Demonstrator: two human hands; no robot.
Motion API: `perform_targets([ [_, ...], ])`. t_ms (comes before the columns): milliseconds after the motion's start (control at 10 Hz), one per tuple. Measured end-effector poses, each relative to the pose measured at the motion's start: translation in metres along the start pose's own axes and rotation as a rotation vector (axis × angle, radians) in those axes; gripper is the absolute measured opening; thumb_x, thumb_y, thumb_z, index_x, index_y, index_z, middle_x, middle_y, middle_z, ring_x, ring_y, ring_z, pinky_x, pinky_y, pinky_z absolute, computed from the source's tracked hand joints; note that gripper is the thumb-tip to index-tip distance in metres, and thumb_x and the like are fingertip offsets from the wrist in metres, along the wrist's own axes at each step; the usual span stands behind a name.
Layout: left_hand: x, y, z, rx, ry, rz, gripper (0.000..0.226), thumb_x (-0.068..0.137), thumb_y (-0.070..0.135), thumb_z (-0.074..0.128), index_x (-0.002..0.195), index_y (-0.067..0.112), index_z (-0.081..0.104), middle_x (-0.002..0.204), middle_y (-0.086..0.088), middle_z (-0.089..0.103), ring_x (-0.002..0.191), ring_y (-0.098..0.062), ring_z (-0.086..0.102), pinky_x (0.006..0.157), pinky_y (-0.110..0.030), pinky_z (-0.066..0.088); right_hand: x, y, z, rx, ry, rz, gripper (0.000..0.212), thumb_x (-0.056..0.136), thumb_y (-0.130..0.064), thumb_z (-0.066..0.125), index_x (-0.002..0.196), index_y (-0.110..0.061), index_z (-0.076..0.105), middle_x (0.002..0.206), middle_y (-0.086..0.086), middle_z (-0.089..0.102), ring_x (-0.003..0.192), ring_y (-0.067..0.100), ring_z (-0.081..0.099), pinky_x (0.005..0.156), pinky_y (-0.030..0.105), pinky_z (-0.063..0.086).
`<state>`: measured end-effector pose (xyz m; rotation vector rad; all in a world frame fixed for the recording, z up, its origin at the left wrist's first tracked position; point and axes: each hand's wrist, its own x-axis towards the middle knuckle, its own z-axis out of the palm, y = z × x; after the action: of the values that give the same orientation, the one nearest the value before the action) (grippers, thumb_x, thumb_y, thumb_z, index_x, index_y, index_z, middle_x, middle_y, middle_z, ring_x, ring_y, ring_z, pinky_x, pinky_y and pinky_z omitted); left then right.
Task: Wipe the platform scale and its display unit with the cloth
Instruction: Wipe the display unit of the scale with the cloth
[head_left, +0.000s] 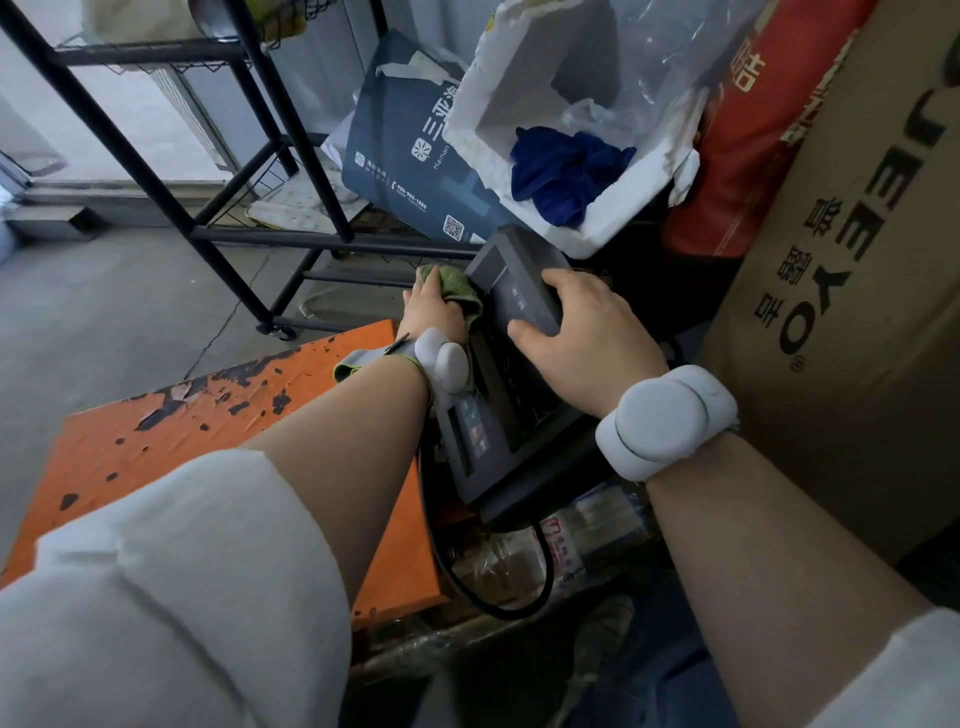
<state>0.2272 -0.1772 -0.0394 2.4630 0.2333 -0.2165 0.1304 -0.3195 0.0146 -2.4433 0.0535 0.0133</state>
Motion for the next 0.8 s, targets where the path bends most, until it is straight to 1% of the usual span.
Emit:
perform_targets([
  [100,0.003,-0.002,-0.001,0.01,0.022,0.05,0.06,0.092,0.002,0.032,0.149,0.016,0.02,0.159,-0.002,0.01,0.147,-0.027,0.007,0.114,-0.035,0.02,0.0,-0.001,0.0,0.003,0.0,0.0,0.064,0.087,-0.044,0.054,0.142,-0.019,0.033,0.148,0.001,0.034,0.135,0.024,0.034,0.109,0.047,0.032],
  [200,0.007,0.0,-0.002,0.042,0.03,0.141,0.061,0.088,-0.001,0.034,0.147,0.014,0.027,0.157,-0.003,0.019,0.146,-0.028,0.012,0.111,-0.035,0.025,0.001,-0.001,0.0,0.0,0.003,0.003,0.064,0.087,-0.044,0.054,0.142,-0.019,0.033,0.148,0.001,0.035,0.135,0.024,0.034,0.109,0.047,0.032],
  [300,0.006,0.012,-0.003,0.028,0.051,0.197,0.06,0.089,0.0,0.034,0.147,0.014,0.027,0.157,-0.003,0.021,0.146,-0.027,0.014,0.11,-0.032,0.026,0.002,-0.001,0.0,-0.004,0.005,0.006,0.064,0.086,-0.043,0.055,0.142,-0.018,0.033,0.147,0.002,0.036,0.134,0.025,0.034,0.109,0.047,0.033],
  [400,0.007,0.027,-0.005,0.005,0.061,0.236,0.06,0.091,0.0,0.033,0.148,0.015,0.023,0.158,-0.003,0.018,0.146,-0.027,0.015,0.111,-0.028,0.022,0.003,-0.002,0.001,-0.013,0.0,0.015,0.064,0.086,-0.04,0.055,0.142,-0.018,0.033,0.147,0.002,0.035,0.135,0.026,0.034,0.109,0.047,0.032],
  [500,0.007,0.031,-0.006,-0.016,0.066,0.274,0.059,0.092,0.0,0.033,0.148,0.015,0.025,0.158,-0.004,0.019,0.145,-0.027,0.018,0.112,-0.026,0.02,0.003,-0.002,0.001,-0.014,0.002,0.018,0.063,0.085,-0.039,0.055,0.141,-0.019,0.034,0.146,0.002,0.036,0.134,0.026,0.034,0.108,0.048,0.033],
  [600,0.004,0.031,-0.004,-0.044,0.086,0.311,0.063,0.089,-0.004,0.032,0.148,0.017,0.025,0.158,-0.002,0.016,0.146,-0.024,0.016,0.111,-0.024,0.021,0.003,-0.002,0.0,-0.018,0.001,0.019,0.063,0.086,-0.038,0.055,0.141,-0.019,0.033,0.147,0.002,0.035,0.135,0.026,0.033,0.108,0.048,0.032],
  [700,-0.003,0.032,-0.002,-0.048,0.096,0.387,0.068,0.085,-0.008,0.03,0.148,0.019,0.025,0.159,0.0,0.012,0.147,-0.021,0.007,0.114,-0.026,0.017,0.003,-0.002,0.0,-0.012,0.011,0.02,0.062,0.085,-0.038,0.055,0.14,-0.019,0.035,0.145,0.003,0.037,0.133,0.026,0.035,0.107,0.049,0.033],
  [800,-0.013,0.03,-0.003,-0.025,0.102,0.44,0.07,0.084,-0.009,0.031,0.148,0.021,0.025,0.159,0.001,0.01,0.148,-0.02,0.003,0.111,-0.023,0.018,0.003,-0.003,0.0,0.002,0.018,0.023,0.059,0.085,-0.035,0.054,0.139,-0.019,0.038,0.144,0.004,0.039,0.132,0.027,0.036,0.107,0.049,0.034],
])
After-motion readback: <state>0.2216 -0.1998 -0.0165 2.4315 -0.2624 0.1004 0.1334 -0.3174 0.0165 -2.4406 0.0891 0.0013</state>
